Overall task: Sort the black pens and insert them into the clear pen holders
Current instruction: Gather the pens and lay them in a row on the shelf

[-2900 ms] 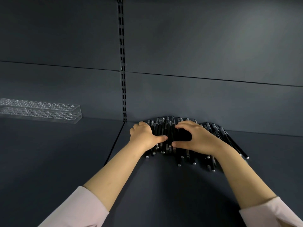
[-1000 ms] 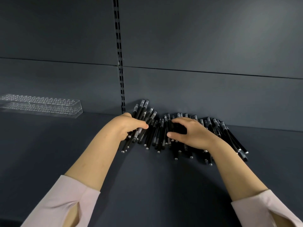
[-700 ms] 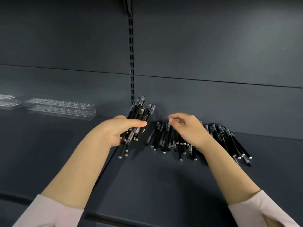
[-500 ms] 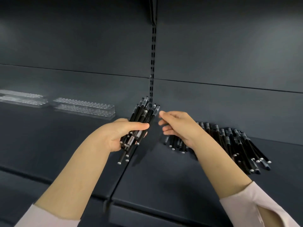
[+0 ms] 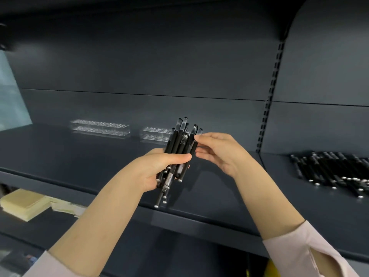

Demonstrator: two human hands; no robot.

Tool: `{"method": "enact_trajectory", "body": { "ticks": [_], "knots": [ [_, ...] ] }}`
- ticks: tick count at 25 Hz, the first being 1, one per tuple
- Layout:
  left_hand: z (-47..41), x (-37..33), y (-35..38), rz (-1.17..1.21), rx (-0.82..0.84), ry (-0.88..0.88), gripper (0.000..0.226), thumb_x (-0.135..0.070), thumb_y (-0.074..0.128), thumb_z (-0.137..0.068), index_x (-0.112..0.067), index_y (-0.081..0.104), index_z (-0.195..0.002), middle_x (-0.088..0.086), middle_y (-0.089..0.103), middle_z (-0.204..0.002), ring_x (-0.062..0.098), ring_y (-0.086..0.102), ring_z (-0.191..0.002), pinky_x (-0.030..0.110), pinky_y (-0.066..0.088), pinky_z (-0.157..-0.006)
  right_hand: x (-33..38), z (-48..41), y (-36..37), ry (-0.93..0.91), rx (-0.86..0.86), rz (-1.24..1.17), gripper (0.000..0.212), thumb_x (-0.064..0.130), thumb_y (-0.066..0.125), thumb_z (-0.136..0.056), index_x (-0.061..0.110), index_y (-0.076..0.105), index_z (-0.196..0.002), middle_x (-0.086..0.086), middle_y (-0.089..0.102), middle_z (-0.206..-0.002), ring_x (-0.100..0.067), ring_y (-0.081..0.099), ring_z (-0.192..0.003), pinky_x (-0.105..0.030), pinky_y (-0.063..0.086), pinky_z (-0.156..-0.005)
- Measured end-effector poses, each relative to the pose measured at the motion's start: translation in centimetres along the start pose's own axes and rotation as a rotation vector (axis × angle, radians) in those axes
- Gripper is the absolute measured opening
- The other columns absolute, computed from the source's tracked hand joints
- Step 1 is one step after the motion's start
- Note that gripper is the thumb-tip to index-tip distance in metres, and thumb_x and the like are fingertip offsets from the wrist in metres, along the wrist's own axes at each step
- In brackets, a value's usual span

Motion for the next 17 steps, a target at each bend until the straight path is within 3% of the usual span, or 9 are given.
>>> {"method": "enact_trajectory", "body": {
  "ticks": [4,7,11,17],
  "knots": [
    [-0.5,-1.1,-5.7,0.027,0.008,0.009,0.031,-0.026,0.076,-0.081,-0.011,0.071,-0.106,0.002,0.072,-0.086,0.013,0.068,-0.065,0.026,0.051,-0.055,0.8,-2.0,5.1,-0.014,-0.038,-0.067,0.015,0.012,0.067,-0.089,0.003,0.066,-0.101,-0.004,0.07,-0.083,-0.009,0.067,-0.067,-0.021,0.058,-0.066],
    [-2.0,-2.3,-9.1,0.059,-0.013,0.036,0.024,-0.023,0.075,-0.083,-0.01,0.072,-0.103,0.002,0.073,-0.083,0.012,0.069,-0.066,0.026,0.054,-0.058,1.8,-4.5,7.5,-0.058,-0.074,-0.084,0.011,0.012,0.066,-0.09,0.004,0.066,-0.097,-0.006,0.069,-0.084,-0.009,0.066,-0.067,-0.019,0.057,-0.065],
    [-4.3,-1.4,-14.7,0.162,-0.081,0.046,0.015,-0.014,0.074,-0.083,-0.005,0.074,-0.095,0.005,0.072,-0.08,0.014,0.066,-0.071,0.028,0.055,-0.08,1.5,-9.1,10.8,-0.072,-0.117,-0.112,0.009,0.012,0.069,-0.088,0.007,0.065,-0.093,-0.003,0.064,-0.078,-0.008,0.061,-0.063,-0.019,0.056,-0.063],
    [-7.3,0.6,-24.9,0.23,-0.139,-0.003,0.016,-0.008,0.073,-0.083,0.002,0.073,-0.096,0.012,0.076,-0.092,0.017,0.072,-0.076,0.023,0.06,-0.072,-1.6,-14.7,18.7,-0.01,-0.127,-0.019,0.015,0.014,0.072,-0.085,0.017,0.063,-0.097,0.001,0.064,-0.073,-0.007,0.057,-0.059,-0.02,0.055,-0.063]
  ]
}}
Point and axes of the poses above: each hand's wrist, its own z-axis away from the middle knuckle, its own y-axis out of the palm, x = y × z, the point moved 9 cm from there along -z, towards the middle knuckle
